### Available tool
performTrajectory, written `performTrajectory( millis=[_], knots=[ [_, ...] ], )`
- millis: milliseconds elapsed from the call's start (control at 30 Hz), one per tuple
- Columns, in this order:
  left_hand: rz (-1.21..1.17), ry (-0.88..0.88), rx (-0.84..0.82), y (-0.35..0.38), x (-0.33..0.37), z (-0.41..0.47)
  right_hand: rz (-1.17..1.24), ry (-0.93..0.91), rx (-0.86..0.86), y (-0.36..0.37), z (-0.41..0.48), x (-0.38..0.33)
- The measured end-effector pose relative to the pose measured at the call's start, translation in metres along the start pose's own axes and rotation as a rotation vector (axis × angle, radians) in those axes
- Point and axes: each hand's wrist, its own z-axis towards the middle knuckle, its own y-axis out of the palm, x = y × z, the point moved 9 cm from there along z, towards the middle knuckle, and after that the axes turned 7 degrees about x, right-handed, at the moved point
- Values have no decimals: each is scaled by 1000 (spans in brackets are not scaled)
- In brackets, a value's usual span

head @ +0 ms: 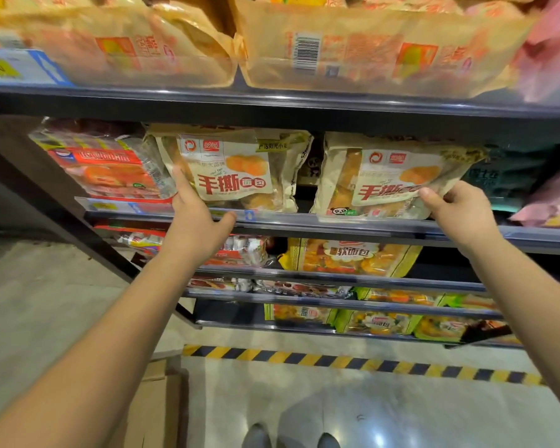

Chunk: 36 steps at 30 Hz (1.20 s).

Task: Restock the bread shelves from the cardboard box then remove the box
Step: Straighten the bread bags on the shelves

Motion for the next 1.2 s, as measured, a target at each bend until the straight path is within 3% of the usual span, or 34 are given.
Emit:
performTrajectory(
  millis=[500,833,1200],
  knots=[
    [-26,10,-5,0,-3,1,-45,-174,-78,23,-17,-28],
    [-17,-25,-3,-5,-1,-4,76,-61,-126,21,-18,-21],
    [111,-58,-23,-15,25,-36,-1,-2,-120,12,-20,-14]
  ],
)
